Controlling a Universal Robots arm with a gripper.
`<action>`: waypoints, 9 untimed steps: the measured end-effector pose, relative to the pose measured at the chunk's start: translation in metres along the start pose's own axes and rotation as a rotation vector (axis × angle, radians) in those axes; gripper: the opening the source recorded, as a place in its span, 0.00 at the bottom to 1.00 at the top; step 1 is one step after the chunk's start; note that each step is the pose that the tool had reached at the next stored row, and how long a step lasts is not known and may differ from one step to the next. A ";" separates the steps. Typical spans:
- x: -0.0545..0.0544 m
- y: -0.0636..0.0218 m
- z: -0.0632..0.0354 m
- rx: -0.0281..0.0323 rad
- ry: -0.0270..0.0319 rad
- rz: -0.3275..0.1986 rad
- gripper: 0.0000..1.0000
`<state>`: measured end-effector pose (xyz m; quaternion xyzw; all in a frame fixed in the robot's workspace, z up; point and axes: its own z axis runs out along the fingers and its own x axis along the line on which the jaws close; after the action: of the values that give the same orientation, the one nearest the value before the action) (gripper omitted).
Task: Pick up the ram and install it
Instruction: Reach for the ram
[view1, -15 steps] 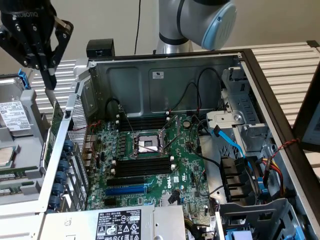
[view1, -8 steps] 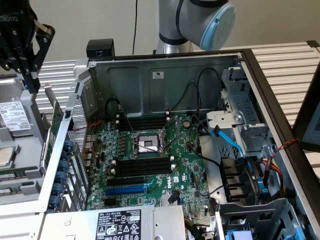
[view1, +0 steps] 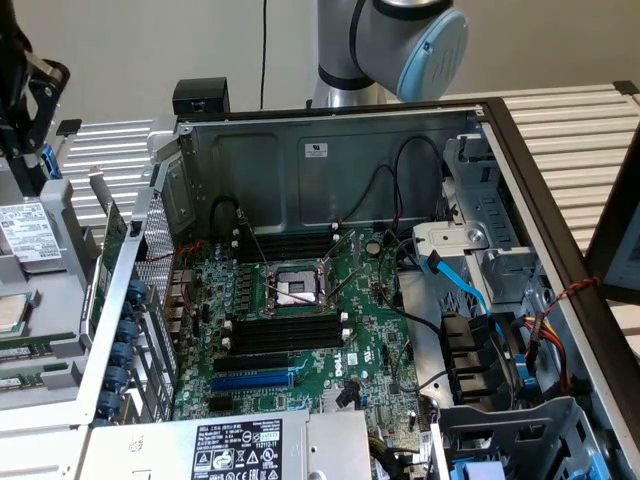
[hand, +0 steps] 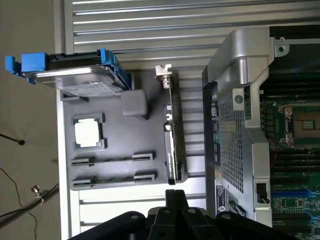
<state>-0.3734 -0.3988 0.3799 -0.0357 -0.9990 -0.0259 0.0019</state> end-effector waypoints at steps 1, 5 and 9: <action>0.003 -0.0002 0.0003 0.0001 0.0017 0.000 0.10; 0.014 -0.0011 0.0015 0.0006 0.0082 0.000 0.10; 0.026 -0.0020 0.0022 0.0007 0.0105 0.001 0.10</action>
<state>-0.3994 -0.3988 0.3777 -0.0359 -0.9990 -0.0257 0.0072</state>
